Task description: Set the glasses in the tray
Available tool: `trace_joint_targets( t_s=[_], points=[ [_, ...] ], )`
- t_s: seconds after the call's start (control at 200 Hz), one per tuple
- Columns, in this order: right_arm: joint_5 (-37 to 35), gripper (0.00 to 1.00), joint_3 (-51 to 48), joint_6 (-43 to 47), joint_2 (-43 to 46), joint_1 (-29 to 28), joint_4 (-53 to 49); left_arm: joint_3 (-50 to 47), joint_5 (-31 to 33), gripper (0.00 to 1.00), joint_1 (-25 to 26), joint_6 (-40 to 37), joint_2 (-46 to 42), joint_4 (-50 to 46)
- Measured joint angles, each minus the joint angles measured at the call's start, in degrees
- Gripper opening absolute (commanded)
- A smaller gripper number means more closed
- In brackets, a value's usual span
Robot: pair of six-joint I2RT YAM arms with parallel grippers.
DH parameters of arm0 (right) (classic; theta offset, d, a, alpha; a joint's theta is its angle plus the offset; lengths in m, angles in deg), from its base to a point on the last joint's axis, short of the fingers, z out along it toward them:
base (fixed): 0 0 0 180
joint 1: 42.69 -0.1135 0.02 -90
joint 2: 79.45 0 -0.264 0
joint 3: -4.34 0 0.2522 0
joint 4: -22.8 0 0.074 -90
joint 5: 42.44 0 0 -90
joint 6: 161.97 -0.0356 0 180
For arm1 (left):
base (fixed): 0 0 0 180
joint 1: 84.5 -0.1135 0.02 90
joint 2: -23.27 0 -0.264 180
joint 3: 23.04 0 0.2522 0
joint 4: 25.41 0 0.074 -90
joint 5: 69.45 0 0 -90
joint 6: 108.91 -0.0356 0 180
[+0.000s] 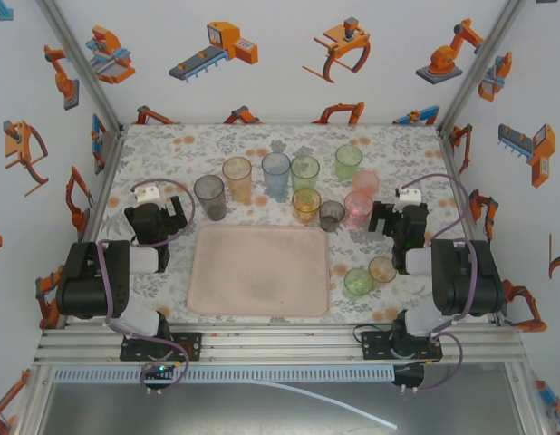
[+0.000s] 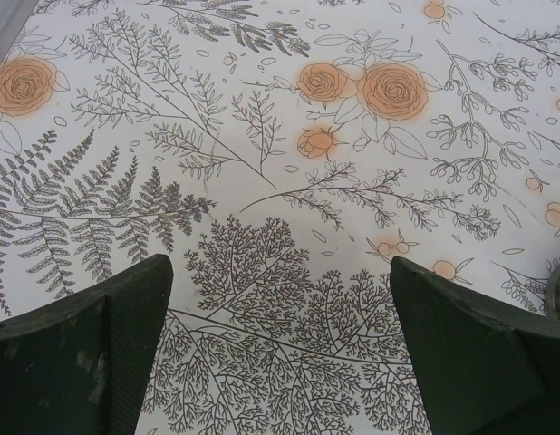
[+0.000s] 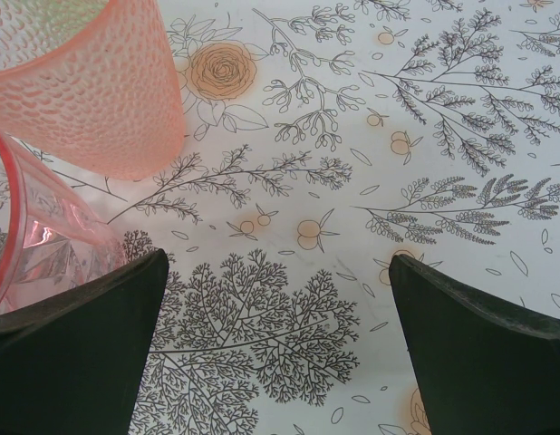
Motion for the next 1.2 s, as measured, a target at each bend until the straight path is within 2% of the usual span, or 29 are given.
trace_joint_targets(
  t_s=[0.095,0.396,0.756,0.946,1.056,1.202],
  points=[
    [-1.7,0.99,0.7,-0.3,0.0,0.1,-1.4,0.1,0.4,0.97,0.0,0.0,0.0,-0.5],
    [-7.3,0.99,0.9,-2.0,1.1,0.2,-1.7,3.9,1.4,0.97,-0.1,0.0,-5.1,-10.2],
    [-12.9,0.99,1.0,-3.8,10.6,0.3,-9.1,13.2,1.2,0.97,-0.4,0.3,-12.0,-29.2],
    [-16.1,0.99,5.9,-5.4,20.3,0.3,-23.2,23.6,-0.8,0.97,-0.4,-0.2,-14.1,-44.1],
    [-16.5,0.99,14.3,-7.5,24.5,0.3,-36.3,30.6,-3.0,0.97,-0.4,-1.2,-14.9,-54.1],
    [-15.2,0.99,28.1,-13.1,25.9,0.2,-55.4,42.3,-7.5,0.97,-0.4,-3.3,-14.6,-69.6]
  ],
)
